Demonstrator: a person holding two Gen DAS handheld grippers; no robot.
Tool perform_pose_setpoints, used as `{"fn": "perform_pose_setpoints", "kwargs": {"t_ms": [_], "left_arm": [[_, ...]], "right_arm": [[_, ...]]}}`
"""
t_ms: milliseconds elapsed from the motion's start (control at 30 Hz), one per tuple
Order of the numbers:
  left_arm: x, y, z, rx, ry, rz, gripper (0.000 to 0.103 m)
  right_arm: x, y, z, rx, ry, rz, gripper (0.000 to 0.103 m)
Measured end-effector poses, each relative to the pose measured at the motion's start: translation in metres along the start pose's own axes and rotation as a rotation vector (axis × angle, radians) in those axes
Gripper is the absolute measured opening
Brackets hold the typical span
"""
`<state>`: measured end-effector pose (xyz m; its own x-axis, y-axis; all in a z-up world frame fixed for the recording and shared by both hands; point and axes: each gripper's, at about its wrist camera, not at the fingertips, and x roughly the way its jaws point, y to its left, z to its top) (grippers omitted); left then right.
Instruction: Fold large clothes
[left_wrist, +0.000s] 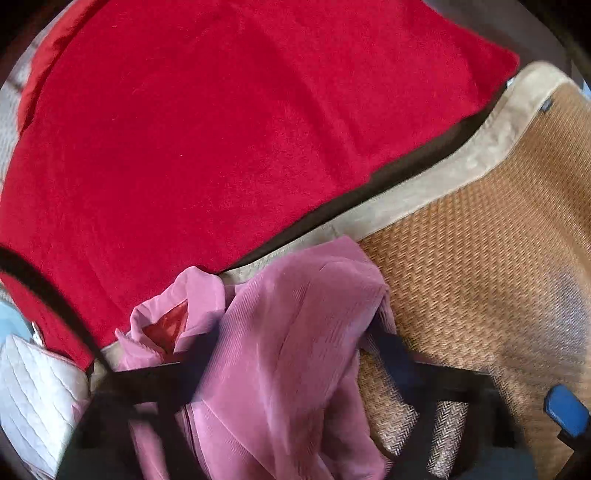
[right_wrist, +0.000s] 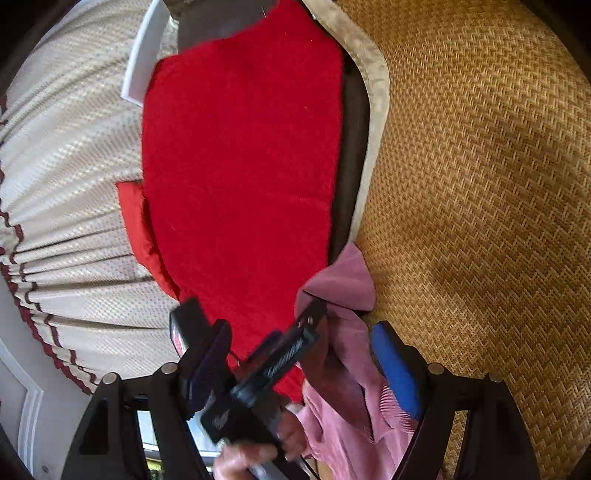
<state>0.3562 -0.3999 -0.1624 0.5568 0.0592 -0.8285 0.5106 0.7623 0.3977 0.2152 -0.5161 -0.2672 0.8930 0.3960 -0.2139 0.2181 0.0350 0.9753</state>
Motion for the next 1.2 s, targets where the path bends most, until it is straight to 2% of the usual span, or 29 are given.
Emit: {"fn": "perform_pose_setpoints", "kwargs": {"t_ms": [33, 100, 200, 300, 467, 567, 633, 667, 700, 733, 767, 800, 867, 900, 967, 1033, 1100, 1133, 1200], "left_arm": [[0.006, 0.004, 0.001, -0.004, 0.036, -0.053, 0.004], [0.003, 0.018, -0.002, -0.06, 0.026, -0.124, 0.005], [-0.016, 0.037, -0.013, -0.092, -0.071, -0.169, 0.004], [-0.047, 0.062, -0.038, -0.117, -0.152, -0.209, 0.004], [-0.098, 0.118, -0.106, -0.211, -0.261, -0.23, 0.004], [-0.113, 0.163, -0.161, -0.324, -0.28, -0.225, 0.005], [-0.109, 0.194, -0.203, -0.421, -0.228, -0.246, 0.01], [-0.102, 0.209, -0.226, -0.477, -0.187, -0.254, 0.018], [-0.093, 0.22, -0.238, -0.508, -0.162, -0.253, 0.029], [-0.084, 0.234, -0.26, -0.562, -0.12, -0.256, 0.052], [-0.077, 0.244, -0.278, -0.609, -0.091, -0.261, 0.064], [-0.073, 0.252, -0.292, -0.65, -0.075, -0.265, 0.064], [-0.069, 0.264, -0.316, -0.72, -0.062, -0.286, 0.064], [-0.069, 0.267, -0.323, -0.743, -0.066, -0.294, 0.064], [-0.076, 0.274, -0.331, -0.769, -0.1, -0.297, 0.064], [-0.087, 0.27, -0.326, -0.744, -0.138, -0.306, 0.064], [-0.096, 0.261, -0.311, -0.695, -0.158, -0.338, 0.071], [-0.099, 0.257, -0.306, -0.689, -0.166, -0.353, 0.079], [-0.107, 0.249, -0.293, -0.678, -0.196, -0.396, 0.086]], "right_arm": [[0.004, 0.001, -0.002, 0.001, 0.009, -0.004, 0.081], [0.01, -0.001, -0.005, 0.003, 0.027, -0.015, 0.08], [0.017, 0.001, -0.009, -0.013, 0.043, -0.035, 0.08], [0.028, 0.007, -0.015, -0.051, 0.071, -0.053, 0.08], [0.053, 0.019, -0.035, -0.146, 0.126, -0.077, 0.08], [0.069, 0.028, -0.053, -0.211, 0.149, -0.102, 0.08], [0.079, 0.034, -0.064, -0.256, 0.166, -0.118, 0.08], [0.086, 0.036, -0.071, -0.278, 0.183, -0.123, 0.08], [0.092, 0.038, -0.078, -0.292, 0.203, -0.122, 0.08], [0.099, 0.041, -0.087, -0.312, 0.223, -0.12, 0.078], [0.104, 0.043, -0.093, -0.333, 0.235, -0.123, 0.076], [0.109, 0.045, -0.099, -0.359, 0.245, -0.13, 0.071], [0.12, 0.051, -0.111, -0.437, 0.257, -0.159, 0.054], [0.125, 0.054, -0.116, -0.469, 0.264, -0.18, 0.041], [0.137, 0.052, -0.126, -0.505, 0.292, -0.213, 0.038], [0.148, 0.047, -0.136, -0.53, 0.317, -0.248, 0.038], [0.159, 0.041, -0.142, -0.54, 0.357, -0.264, 0.038], [0.164, 0.039, -0.148, -0.545, 0.372, -0.28, 0.038], [0.169, 0.03, -0.154, -0.552, 0.379, -0.353, 0.038]]}}
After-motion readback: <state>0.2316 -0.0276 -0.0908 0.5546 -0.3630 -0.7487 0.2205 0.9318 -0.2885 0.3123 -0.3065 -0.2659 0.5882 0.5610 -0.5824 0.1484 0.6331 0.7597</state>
